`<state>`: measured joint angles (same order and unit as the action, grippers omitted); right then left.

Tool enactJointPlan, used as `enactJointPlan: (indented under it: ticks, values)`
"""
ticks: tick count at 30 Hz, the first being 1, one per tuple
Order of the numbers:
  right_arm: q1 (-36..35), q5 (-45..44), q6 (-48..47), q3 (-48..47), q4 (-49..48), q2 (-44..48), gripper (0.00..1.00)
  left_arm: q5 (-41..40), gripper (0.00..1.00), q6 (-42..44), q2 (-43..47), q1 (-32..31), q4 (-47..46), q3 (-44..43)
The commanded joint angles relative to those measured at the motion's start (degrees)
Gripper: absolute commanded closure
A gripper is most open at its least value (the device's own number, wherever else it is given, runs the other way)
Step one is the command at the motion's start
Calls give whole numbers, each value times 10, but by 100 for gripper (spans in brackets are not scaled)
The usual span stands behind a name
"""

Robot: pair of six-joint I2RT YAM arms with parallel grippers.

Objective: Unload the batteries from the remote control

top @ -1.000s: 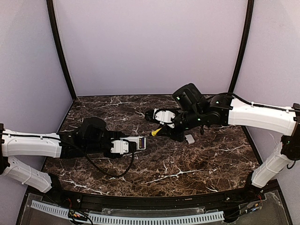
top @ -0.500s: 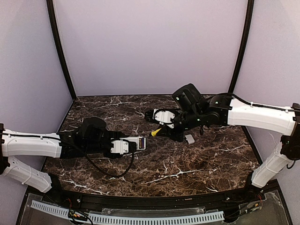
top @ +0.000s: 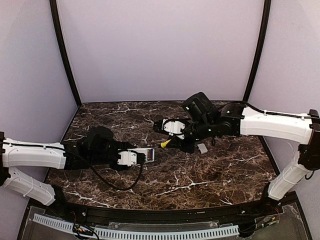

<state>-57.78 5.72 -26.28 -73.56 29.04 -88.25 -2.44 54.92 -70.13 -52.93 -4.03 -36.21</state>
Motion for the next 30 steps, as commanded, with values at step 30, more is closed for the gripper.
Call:
enactJointPlan:
  ticks: [30]
  values:
    - [-7,28,21,-11,16,-68,100,-12,100,22,13,-6,-47,15]
